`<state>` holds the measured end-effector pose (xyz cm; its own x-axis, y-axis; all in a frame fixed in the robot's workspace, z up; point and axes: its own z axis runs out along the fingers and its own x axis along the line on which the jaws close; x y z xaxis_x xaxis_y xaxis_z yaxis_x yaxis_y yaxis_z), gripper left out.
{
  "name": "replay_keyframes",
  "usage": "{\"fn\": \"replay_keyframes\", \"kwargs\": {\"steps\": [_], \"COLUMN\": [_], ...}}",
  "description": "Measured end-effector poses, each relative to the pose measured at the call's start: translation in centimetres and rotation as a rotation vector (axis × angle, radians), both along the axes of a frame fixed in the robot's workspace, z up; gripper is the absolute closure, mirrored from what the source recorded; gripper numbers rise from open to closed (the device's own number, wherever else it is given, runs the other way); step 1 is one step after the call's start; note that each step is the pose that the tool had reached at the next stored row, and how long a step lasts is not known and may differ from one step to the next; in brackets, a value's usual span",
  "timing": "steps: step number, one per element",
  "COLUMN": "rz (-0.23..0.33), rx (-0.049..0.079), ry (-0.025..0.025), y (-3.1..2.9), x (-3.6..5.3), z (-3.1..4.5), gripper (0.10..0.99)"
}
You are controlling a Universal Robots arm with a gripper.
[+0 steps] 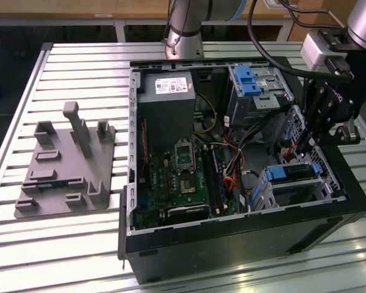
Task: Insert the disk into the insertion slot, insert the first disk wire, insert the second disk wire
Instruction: 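Insert the first disk wire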
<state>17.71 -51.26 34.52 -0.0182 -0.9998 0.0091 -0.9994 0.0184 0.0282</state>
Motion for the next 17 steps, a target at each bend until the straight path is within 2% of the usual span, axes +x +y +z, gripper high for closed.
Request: {"fn": "replay_keyframes", "kwargs": {"steps": [6, 17], "rz": [0.000, 0.003], "rx": [0.001, 0.001], "ry": [0.0000, 0.0000], "y": [-0.05, -0.93], "x": [0.00, 0.00], "z": [-0.01, 0.00], "gripper": [0.922, 0.922]}}
